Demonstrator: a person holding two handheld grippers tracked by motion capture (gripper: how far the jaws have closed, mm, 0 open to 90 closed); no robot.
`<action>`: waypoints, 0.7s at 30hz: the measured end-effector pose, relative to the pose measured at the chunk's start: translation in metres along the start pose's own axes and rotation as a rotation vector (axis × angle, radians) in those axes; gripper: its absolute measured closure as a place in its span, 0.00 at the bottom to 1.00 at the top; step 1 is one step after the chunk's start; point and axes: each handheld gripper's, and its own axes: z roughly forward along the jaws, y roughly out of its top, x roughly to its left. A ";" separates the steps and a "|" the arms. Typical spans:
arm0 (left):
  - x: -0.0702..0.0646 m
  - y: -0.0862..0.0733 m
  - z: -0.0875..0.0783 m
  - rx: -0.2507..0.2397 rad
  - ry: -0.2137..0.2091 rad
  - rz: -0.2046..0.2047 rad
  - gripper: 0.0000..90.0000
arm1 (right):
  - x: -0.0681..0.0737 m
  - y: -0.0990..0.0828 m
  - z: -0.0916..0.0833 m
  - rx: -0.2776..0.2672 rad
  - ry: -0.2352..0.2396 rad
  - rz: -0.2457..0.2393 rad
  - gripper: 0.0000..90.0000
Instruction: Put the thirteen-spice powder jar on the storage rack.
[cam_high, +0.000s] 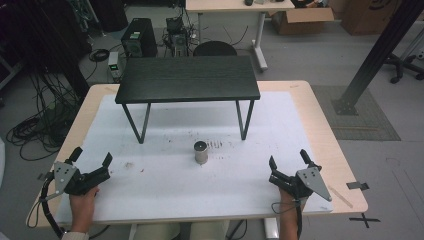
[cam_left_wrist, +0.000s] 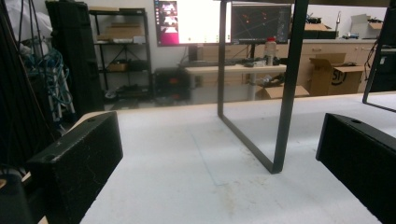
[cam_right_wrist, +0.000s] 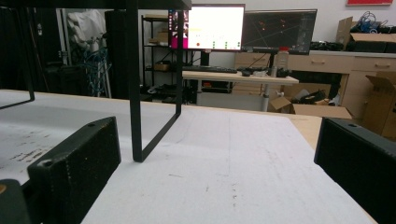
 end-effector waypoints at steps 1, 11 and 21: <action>0.000 0.000 0.000 0.000 0.000 0.000 0.01 | 0.000 0.000 0.000 0.003 0.000 -0.002 0.00; 0.000 0.000 0.000 0.001 0.000 0.003 0.01 | 0.000 0.000 0.001 0.006 0.001 0.001 0.00; 0.000 0.000 0.000 0.005 0.000 0.000 0.01 | 0.000 0.000 0.000 0.000 0.000 -0.001 0.00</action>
